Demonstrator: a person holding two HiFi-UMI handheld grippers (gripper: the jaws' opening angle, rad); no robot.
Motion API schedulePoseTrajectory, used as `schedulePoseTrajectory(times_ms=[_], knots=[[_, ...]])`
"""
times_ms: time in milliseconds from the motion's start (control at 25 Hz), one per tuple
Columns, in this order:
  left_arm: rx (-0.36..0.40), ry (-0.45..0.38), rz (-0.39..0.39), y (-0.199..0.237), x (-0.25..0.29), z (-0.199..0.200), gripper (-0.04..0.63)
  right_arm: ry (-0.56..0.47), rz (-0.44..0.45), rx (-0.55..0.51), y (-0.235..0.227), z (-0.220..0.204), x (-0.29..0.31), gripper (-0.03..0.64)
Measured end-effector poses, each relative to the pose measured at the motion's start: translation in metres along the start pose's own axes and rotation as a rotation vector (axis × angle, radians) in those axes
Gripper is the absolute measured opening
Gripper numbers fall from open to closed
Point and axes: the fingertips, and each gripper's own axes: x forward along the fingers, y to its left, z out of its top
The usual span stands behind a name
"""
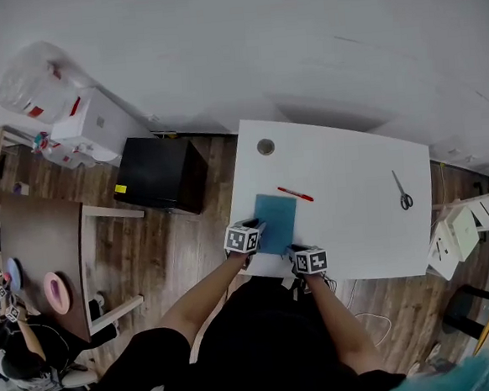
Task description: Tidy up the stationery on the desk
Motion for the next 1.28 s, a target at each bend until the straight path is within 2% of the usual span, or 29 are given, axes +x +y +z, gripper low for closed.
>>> schedulePoseTrajectory(times_ms=[240, 360, 480, 680, 920, 1120, 1280], knots=[[-0.017, -0.022, -0.035, -0.01, 0.002, -0.01, 0.101, -0.047, -0.042, -0.08, -0.015, 0.018, -0.02, 0.094], [-0.047, -0.029, -0.019, -0.013, 0.008, -0.02, 0.098, -0.06, -0.029, -0.194, -0.021, 0.045, -0.029, 0.094], [-0.054, -0.027, -0.013, -0.021, 0.01, -0.022, 0.034, -0.052, -0.037, -0.322, -0.028, 0.077, -0.031, 0.094], [-0.082, -0.048, 0.009, -0.023, 0.012, -0.022, 0.017, -0.05, -0.044, -0.435, -0.027, 0.126, -0.026, 0.092], [-0.152, -0.093, 0.03, -0.029, 0.015, -0.014, 0.017, 0.008, -0.05, -0.531, -0.043, 0.164, -0.011, 0.094], [-0.181, -0.105, 0.039, -0.029, 0.021, -0.011, 0.017, 0.062, -0.061, -0.606, -0.055, 0.182, 0.005, 0.094], [-0.211, -0.119, 0.038, -0.027, 0.02, -0.011, 0.017, 0.104, -0.035, -0.65, -0.054, 0.187, 0.021, 0.094]])
